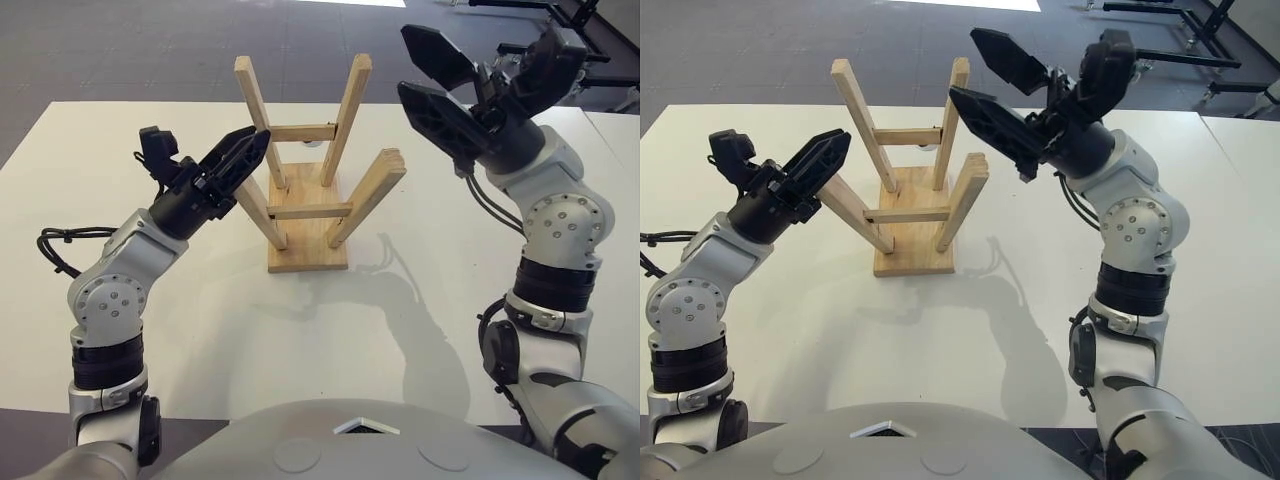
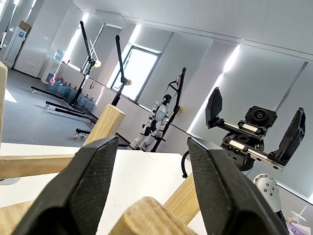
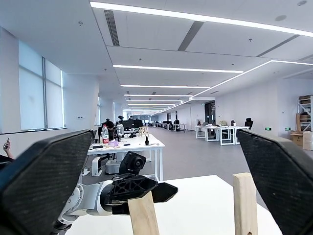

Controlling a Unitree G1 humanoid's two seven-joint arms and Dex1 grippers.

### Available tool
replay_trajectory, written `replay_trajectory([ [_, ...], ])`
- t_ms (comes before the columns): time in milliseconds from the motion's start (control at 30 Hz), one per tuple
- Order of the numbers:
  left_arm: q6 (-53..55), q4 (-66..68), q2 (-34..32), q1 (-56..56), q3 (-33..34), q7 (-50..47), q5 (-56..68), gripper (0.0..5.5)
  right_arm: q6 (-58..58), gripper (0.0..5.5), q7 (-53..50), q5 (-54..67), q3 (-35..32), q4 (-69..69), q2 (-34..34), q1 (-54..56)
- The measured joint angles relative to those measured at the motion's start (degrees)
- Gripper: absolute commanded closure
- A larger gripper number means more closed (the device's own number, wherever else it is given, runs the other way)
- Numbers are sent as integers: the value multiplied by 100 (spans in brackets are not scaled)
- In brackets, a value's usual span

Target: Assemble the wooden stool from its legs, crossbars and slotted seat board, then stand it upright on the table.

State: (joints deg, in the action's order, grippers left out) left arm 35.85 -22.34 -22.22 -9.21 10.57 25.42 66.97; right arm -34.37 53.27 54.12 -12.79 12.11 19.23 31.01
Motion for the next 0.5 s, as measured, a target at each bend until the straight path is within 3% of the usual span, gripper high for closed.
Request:
replay_trajectory([
  [367,99,62,-83,-69,48,139,-14,293,188,13,-490,304,16,180,-93,651],
  [500,106,76,-83,-101,43,146,-69,293,606,13,231,-891,1472,-45,363,-154],
])
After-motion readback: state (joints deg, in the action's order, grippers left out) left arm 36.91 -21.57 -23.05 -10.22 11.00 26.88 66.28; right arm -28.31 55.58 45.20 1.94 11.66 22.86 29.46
